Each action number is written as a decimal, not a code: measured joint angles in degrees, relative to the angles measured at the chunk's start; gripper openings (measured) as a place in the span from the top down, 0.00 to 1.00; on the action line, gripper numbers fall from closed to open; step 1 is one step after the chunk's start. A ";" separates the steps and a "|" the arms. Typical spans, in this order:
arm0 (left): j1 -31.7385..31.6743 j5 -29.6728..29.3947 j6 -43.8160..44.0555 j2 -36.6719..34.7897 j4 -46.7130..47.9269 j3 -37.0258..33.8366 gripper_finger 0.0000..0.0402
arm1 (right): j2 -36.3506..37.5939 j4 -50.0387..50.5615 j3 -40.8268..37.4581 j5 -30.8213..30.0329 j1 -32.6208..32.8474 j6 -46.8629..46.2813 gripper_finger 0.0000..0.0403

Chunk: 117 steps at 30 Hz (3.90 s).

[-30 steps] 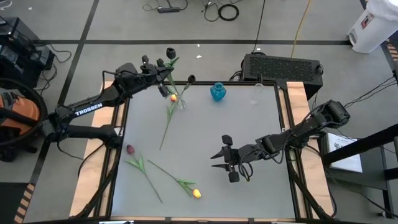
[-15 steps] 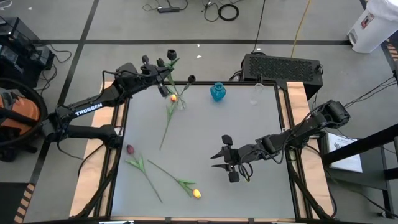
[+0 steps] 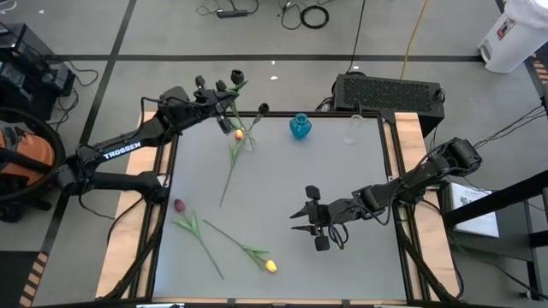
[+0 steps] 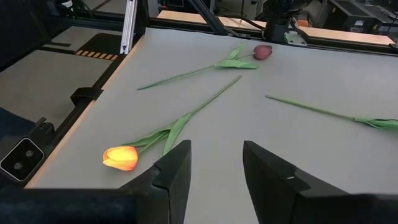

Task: Sort flowers into vase by color
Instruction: Put the black flower into the left transparent flower vase

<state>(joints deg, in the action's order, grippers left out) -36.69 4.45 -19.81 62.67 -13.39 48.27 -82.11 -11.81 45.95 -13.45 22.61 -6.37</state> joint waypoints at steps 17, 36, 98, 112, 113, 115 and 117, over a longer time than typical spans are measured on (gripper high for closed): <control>0.09 0.95 0.24 0.00 1.55 0.00 0.90 | 0.00 0.00 0.00 0.00 0.00 -0.02 0.66; 1.20 2.38 3.05 0.00 5.00 5.74 0.96 | 0.00 -0.07 0.02 0.00 0.00 -0.01 0.66; 5.37 -9.46 -3.57 15.93 22.23 21.38 0.95 | -2.27 -1.66 0.01 0.00 -0.04 0.20 0.66; 5.33 -9.71 -3.50 16.39 22.66 21.38 0.95 | -2.27 -1.64 0.00 0.00 -0.04 0.17 0.66; 5.33 -9.71 -3.50 16.39 22.92 21.35 0.95 | -2.27 -1.63 0.00 0.00 -0.04 0.17 0.66; 5.33 -9.71 -3.52 16.39 23.08 21.35 0.94 | -2.27 -1.64 0.00 0.00 -0.04 0.18 0.66; 5.33 -9.73 -3.52 16.39 23.08 21.35 0.91 | -2.27 -1.64 0.00 0.00 -0.04 0.17 0.66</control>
<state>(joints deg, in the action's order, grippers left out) -31.35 -5.28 -23.33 79.07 9.69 69.63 -84.38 -13.45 45.95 -13.45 22.57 -6.20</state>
